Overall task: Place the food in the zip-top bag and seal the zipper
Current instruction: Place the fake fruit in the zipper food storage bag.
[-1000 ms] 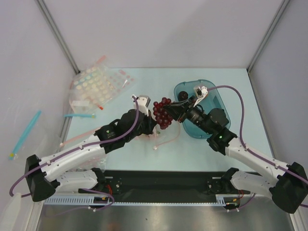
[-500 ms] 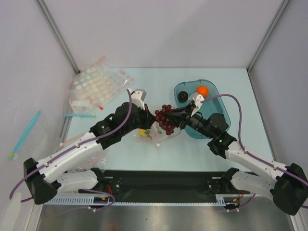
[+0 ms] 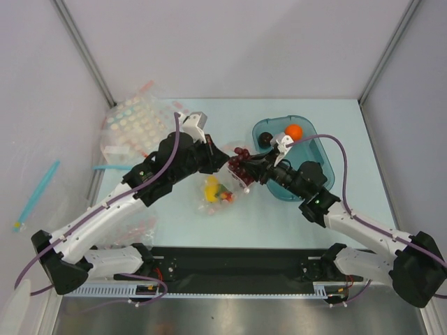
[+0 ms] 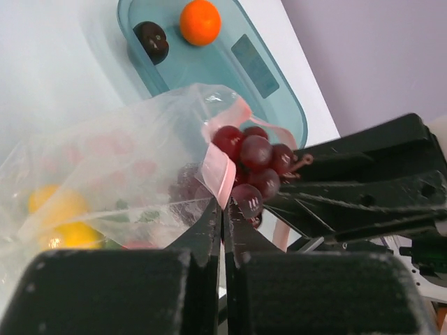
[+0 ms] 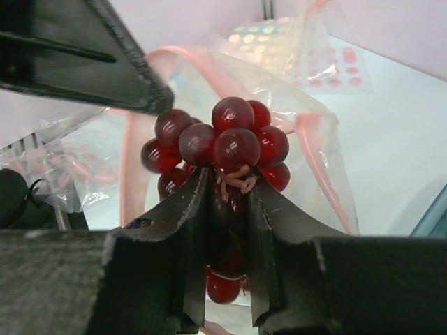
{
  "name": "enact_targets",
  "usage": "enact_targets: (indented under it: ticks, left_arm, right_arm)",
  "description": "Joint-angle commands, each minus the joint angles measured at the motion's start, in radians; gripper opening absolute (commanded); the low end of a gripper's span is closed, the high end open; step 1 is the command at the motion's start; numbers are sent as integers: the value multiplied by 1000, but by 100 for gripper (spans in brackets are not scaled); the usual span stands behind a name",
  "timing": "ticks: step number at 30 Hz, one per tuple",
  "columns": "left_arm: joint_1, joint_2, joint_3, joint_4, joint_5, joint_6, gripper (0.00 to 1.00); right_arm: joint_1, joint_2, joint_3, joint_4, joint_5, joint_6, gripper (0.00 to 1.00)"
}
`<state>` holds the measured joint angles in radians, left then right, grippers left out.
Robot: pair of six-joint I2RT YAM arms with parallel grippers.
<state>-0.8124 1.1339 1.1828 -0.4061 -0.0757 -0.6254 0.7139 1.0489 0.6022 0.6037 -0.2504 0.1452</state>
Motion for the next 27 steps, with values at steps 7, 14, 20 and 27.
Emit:
enact_targets:
  ticks: [7,14,20,27]
  left_arm:
    - [4,-45,-71,128,41,-31,0]
    - [4,-109,-164,161,-70,-34,0]
    - [4,-144,-195,159,-137,-48,0]
    - [4,-169,-219,158,-252,-46,0]
  right_arm:
    - [-8,77,105,-44,-59,1,56]
    - [-11,43,96,-58,-15,5,83]
    - [-39,8,125,-157,204,73,74]
    - [-255,88,157,-300,214,295,68]
